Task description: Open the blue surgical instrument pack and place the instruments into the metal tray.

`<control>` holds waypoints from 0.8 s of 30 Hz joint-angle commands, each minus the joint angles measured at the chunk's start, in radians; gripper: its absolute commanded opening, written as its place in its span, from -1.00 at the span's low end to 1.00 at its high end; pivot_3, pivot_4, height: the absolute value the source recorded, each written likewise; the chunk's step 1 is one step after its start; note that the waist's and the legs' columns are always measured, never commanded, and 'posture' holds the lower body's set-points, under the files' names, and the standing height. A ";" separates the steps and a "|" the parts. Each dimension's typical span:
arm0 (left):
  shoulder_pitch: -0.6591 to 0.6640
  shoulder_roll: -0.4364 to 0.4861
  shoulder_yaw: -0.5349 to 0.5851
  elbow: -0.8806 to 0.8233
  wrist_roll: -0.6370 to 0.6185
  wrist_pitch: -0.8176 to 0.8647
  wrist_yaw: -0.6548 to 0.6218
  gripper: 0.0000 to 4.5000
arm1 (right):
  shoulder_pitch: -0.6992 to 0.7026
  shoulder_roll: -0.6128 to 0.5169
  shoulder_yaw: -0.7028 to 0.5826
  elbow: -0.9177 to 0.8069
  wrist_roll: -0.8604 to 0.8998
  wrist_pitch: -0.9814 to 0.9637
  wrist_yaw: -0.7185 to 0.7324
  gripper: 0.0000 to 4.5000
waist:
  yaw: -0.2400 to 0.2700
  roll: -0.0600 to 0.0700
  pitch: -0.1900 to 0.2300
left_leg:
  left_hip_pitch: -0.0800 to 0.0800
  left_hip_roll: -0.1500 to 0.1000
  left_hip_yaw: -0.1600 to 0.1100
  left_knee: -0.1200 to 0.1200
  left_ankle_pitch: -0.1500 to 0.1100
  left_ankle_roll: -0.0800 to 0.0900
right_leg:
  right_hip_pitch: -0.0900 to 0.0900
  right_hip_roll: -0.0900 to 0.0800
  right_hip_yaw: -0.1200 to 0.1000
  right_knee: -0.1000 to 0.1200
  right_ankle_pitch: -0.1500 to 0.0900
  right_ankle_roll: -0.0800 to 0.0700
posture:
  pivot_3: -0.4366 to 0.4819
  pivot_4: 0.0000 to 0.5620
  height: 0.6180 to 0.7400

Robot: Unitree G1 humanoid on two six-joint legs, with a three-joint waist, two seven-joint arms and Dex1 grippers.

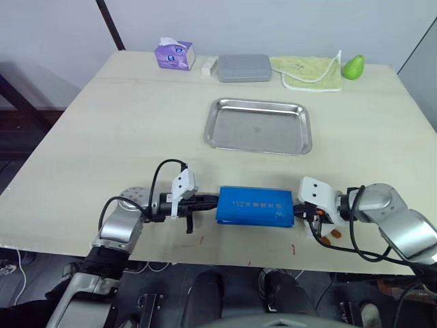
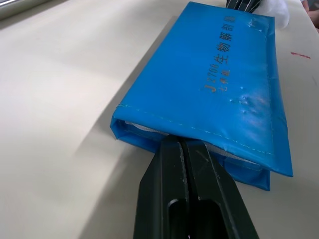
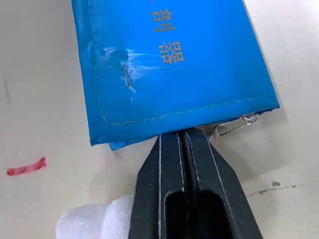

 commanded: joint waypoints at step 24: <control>0.077 0.066 0.154 -0.012 -0.141 -0.021 -0.072 -1.00 | 0.144 -0.076 -0.323 -0.022 0.193 -0.167 0.026 -0.97 | -0.003 0.000 0.000 | 0.000 0.000 0.000 -0.001 0.000 0.000 | -0.001 0.000 0.000 0.000 0.001 0.002 | -0.05 -0.47 1.00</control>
